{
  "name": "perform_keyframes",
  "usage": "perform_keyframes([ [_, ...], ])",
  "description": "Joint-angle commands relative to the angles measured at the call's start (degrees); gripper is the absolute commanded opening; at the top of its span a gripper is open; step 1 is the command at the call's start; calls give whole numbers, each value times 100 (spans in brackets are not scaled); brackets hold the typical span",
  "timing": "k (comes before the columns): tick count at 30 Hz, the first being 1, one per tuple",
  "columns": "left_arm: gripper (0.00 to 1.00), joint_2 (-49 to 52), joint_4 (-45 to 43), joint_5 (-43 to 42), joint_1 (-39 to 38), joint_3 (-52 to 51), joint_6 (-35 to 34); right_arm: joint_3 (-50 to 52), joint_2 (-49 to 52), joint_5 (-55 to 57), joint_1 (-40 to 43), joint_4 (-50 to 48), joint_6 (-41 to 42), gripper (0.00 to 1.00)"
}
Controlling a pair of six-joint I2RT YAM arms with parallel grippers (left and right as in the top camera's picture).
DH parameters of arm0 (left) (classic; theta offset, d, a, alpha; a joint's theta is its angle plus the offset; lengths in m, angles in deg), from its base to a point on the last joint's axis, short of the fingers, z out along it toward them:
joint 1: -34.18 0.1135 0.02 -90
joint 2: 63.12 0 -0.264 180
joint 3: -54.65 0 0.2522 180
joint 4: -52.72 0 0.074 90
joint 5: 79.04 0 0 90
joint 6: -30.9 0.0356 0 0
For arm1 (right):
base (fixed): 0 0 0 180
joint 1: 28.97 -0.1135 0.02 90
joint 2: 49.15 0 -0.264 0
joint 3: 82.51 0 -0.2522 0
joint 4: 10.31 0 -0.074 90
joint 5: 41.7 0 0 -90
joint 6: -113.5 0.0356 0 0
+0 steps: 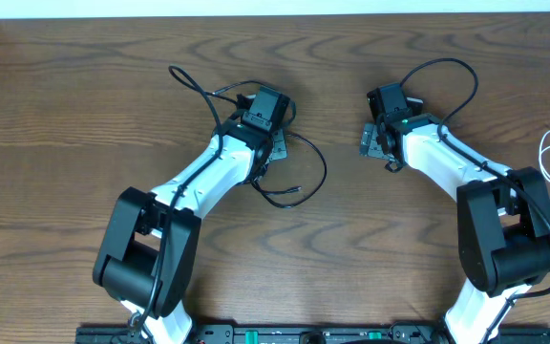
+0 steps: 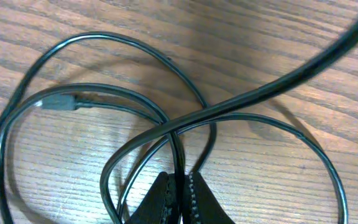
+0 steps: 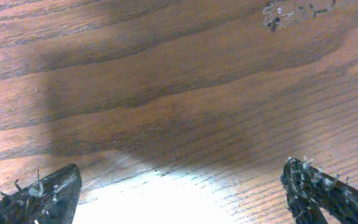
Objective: Untangle cables
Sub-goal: 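Pull the black cable loop leftward with the left gripper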
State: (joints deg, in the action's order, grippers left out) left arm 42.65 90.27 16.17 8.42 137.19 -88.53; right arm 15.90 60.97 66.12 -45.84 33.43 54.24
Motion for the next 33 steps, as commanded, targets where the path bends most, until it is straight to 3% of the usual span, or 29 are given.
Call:
perform_keyframes([
  [1,8,-74,13,498,9,-20,199,-70,50,109,-44,2,-61,99],
  [7,13,-66,57,1204,9,-20,197,-70,48,109,-44,2,-61,99],
  [28,17,-66,105,1056,11,-20,105,-70,50,109,-44,2,-61,99],
  [33,15,-63,280,1102,105,-22,-468,-70,48,109,-44,2,-61,99],
])
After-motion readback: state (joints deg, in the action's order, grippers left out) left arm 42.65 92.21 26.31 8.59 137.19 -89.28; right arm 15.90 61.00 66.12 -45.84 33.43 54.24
